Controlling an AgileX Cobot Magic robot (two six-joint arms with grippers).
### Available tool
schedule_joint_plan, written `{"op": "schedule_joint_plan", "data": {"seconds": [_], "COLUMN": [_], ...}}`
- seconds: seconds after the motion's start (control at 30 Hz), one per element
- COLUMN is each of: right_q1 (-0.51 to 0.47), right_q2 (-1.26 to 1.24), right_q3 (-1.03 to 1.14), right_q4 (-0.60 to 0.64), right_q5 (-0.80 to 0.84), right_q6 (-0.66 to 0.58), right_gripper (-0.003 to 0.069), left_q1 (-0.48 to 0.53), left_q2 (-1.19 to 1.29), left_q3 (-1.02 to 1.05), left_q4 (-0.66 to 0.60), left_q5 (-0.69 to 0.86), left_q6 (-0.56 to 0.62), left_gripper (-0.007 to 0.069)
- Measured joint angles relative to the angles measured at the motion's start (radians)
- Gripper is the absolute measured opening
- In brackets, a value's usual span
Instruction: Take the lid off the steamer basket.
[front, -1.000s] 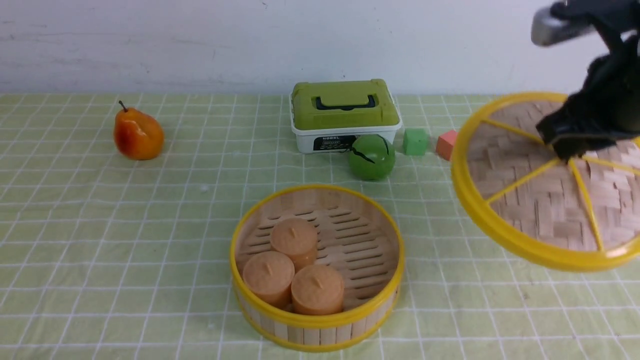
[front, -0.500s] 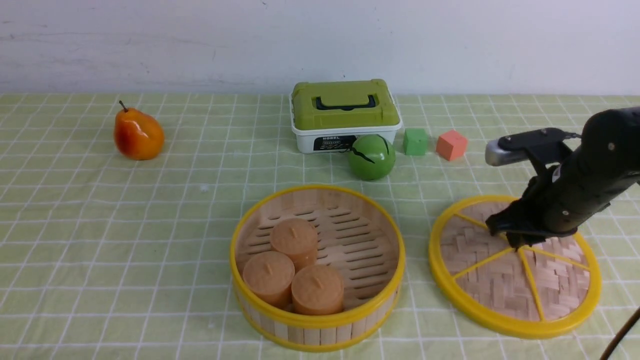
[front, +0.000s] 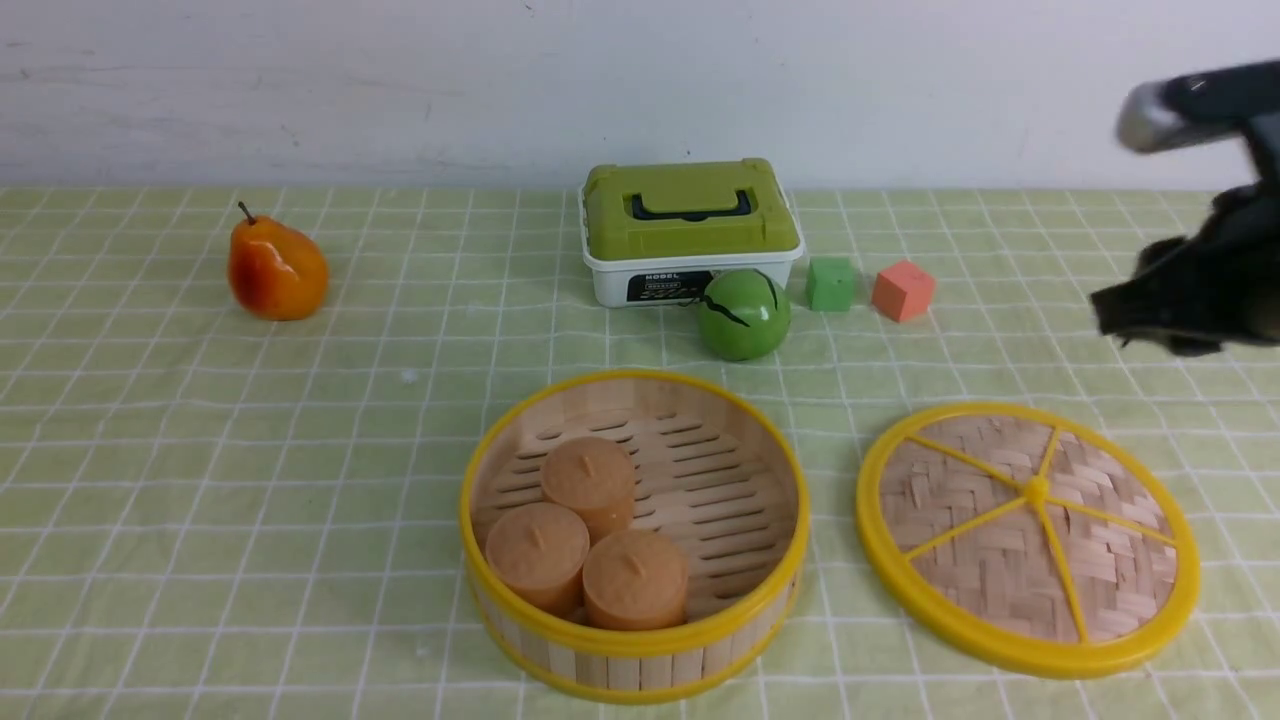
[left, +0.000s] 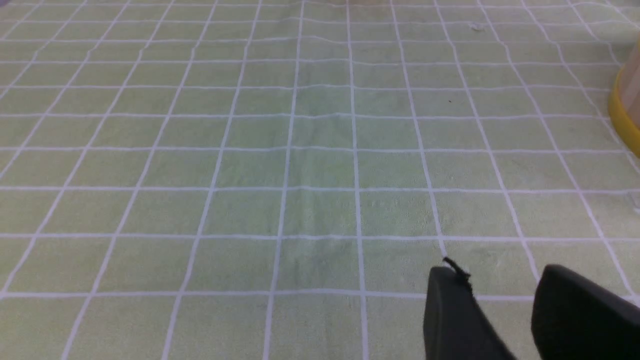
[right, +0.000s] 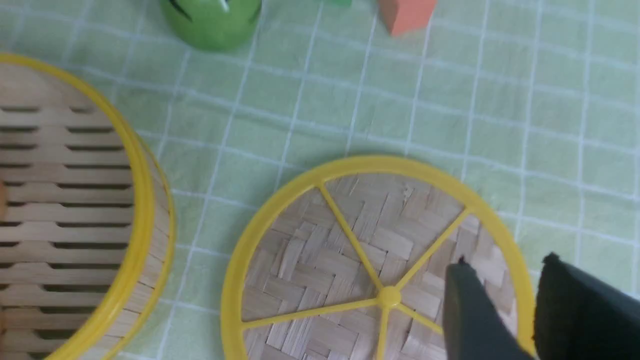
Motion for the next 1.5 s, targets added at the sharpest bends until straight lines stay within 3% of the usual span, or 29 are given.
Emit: {"op": "schedule_joint_plan", "data": {"seconds": [0.07,0.1,0.2,0.53,0.73,0.83,1.07,1.23,1.37,1.5], "right_q1": [0.0,0.0,0.0,0.0,-0.001,-0.001,-0.001,-0.001,-0.021,-0.096], "right_q2": [-0.06,-0.16,-0.294,-0.5,-0.53,-0.58,-0.918,-1.074,-1.154,-1.222], "right_q3": [0.023,0.072,0.154,0.278,0.311,0.341,0.59,0.833,1.009,1.122], "right_q4": [0.004,0.015,0.031,0.026,0.016,0.018,0.02,0.021,0.017,-0.037], "right_q5": [-0.001,-0.002,0.0,0.04,0.234,0.246,-0.08,-0.347,-0.516,-0.549], "right_q6": [-0.002,-0.003,-0.003,-0.007,0.07,0.075,-0.137,-0.17,-0.081,0.076], "right_gripper": [0.008,0.0013,-0.0019,-0.0022,-0.0021,-0.0019,-0.0012,-0.0007,0.0,0.0004], "left_q1": [0.0,0.0,0.0,0.0,0.0,0.0,0.0,0.0,0.0,0.0], "left_q2": [0.0,0.0,0.0,0.0,0.0,0.0,0.0,0.0,0.0,0.0], "left_q3": [0.0,0.0,0.0,0.0,0.0,0.0,0.0,0.0,0.0,0.0], "left_q4": [0.0,0.0,0.0,0.0,0.0,0.0,0.0,0.0,0.0,0.0], "left_q5": [0.0,0.0,0.0,0.0,0.0,0.0,0.0,0.0,0.0,0.0], "left_q6": [0.0,0.0,0.0,0.0,0.0,0.0,0.0,0.0,0.0,0.0], "left_gripper": [0.0239,0.0239,0.0239,0.0239,0.0239,0.0239,0.0239,0.0239,0.0239,0.0239]}}
